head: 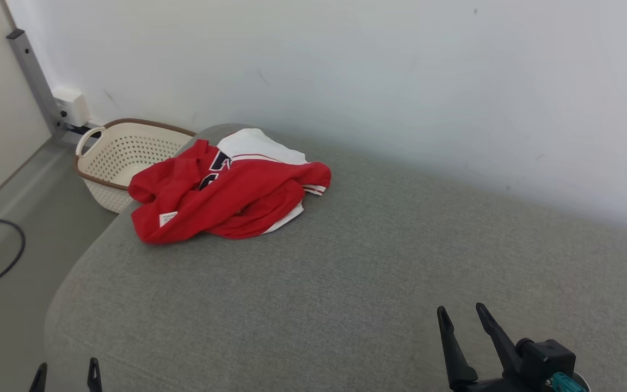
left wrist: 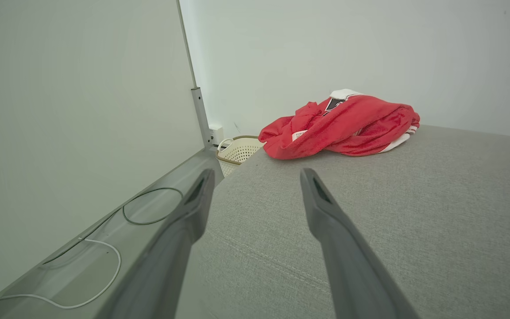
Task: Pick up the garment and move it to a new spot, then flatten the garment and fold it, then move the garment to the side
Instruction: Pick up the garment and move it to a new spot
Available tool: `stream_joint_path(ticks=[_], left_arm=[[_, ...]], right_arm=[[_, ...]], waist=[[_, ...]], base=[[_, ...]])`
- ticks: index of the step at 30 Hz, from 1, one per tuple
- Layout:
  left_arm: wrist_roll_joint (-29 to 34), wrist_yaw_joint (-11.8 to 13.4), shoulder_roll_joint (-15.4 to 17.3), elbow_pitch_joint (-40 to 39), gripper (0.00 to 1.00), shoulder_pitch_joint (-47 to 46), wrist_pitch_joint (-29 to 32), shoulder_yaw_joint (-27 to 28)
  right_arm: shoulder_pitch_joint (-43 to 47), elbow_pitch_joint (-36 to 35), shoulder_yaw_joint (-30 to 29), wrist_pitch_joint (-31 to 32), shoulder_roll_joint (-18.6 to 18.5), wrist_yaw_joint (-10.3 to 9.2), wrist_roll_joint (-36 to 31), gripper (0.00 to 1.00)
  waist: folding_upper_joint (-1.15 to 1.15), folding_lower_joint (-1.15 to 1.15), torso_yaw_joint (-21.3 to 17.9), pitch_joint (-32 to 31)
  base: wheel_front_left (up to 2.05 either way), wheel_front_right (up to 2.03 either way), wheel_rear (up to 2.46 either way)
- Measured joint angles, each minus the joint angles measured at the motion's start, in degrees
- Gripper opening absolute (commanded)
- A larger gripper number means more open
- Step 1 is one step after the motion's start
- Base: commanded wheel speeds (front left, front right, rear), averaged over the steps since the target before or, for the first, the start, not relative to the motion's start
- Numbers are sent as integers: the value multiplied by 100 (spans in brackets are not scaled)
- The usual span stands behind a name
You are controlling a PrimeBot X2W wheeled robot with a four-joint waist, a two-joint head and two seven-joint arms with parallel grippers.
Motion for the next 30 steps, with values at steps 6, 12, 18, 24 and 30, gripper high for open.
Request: stream_joint_path(ticks=[6, 12, 18, 24, 30], left_arm=[[-1, 55, 18, -42, 100, 31, 8, 14], [-9, 109, 11, -58, 100, 57, -15, 11], [-53, 38, 27, -49, 100, -30, -19, -85], [-172, -203, 118, -18, 100, -645, -20, -174], [-431, -466, 330, 118, 100, -1511, -54, -92]], right_arm=[[-13, 40, 75, -3, 0, 0, 5, 100], [-35, 57, 113, -1, 0, 0, 4, 100], [-37, 54, 122, 7, 0, 0, 3, 100], [-86, 51, 164, 5, 0, 0, 19, 100], [-259, 14, 176, -27, 4, 0, 16, 100]], waist=[[0, 0, 159, -22], [0, 0, 186, 13], [0, 0, 192, 30], [0, 0, 142, 64], [0, 0, -108, 181]], base=[[0, 0, 0], [0, 0, 0], [0, 0, 0], [0, 0, 0], [0, 0, 0]])
